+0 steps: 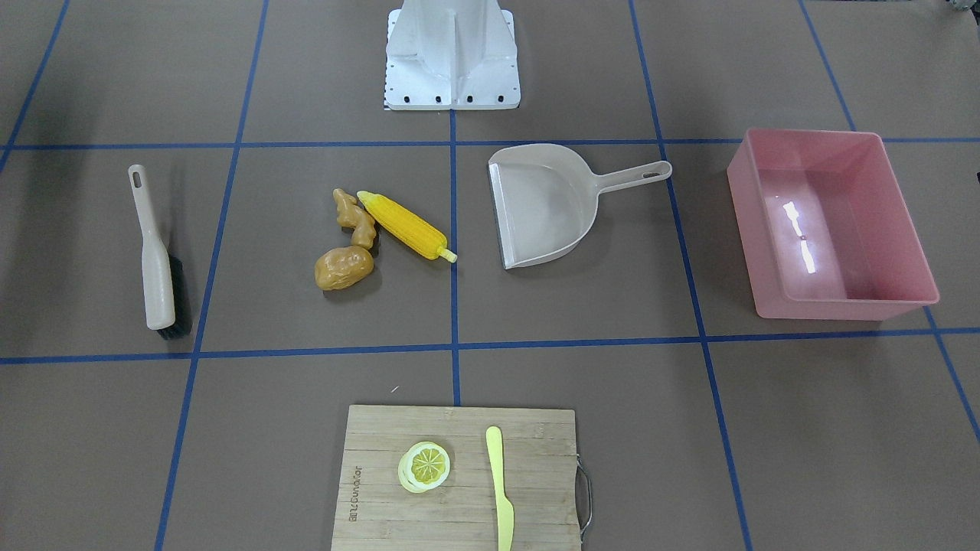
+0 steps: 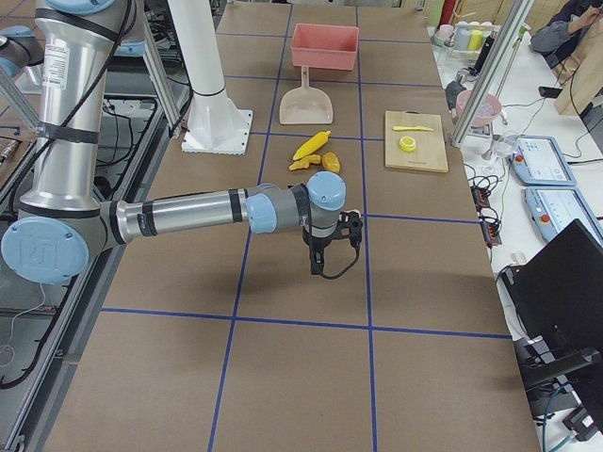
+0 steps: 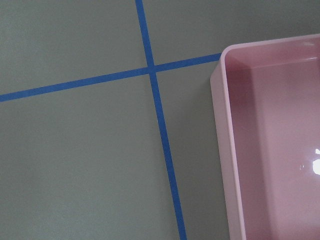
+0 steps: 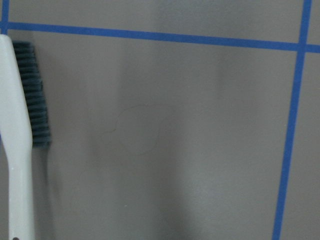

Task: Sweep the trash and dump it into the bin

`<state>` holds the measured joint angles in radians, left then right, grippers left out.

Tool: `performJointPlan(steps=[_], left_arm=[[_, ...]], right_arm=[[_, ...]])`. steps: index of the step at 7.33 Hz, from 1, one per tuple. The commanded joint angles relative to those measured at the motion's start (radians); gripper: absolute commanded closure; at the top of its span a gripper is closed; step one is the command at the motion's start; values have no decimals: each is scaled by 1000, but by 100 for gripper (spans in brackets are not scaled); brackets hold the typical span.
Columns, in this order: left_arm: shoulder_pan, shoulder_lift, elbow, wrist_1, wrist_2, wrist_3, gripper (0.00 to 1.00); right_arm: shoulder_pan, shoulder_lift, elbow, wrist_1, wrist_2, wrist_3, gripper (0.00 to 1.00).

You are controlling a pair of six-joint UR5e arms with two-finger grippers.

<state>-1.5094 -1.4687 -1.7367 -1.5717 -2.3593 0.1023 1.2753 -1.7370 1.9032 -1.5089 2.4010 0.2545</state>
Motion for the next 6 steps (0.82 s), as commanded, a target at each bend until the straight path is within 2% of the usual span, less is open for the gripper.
performJointPlan(steps=[1, 2, 4, 6], left_arm=[[0, -8, -55, 46, 0, -1, 0], [0, -24, -87, 112, 0, -1, 0], [3, -109, -162, 269, 3, 0, 0], [21, -268, -161, 448, 5, 2, 0]], right_arm=[[-194, 1, 27, 101, -66, 149, 0], [-271, -4, 28, 216, -109, 284, 0], [-371, -4, 49, 239, -127, 360, 0], [-465, 0, 59, 239, -187, 407, 0]])
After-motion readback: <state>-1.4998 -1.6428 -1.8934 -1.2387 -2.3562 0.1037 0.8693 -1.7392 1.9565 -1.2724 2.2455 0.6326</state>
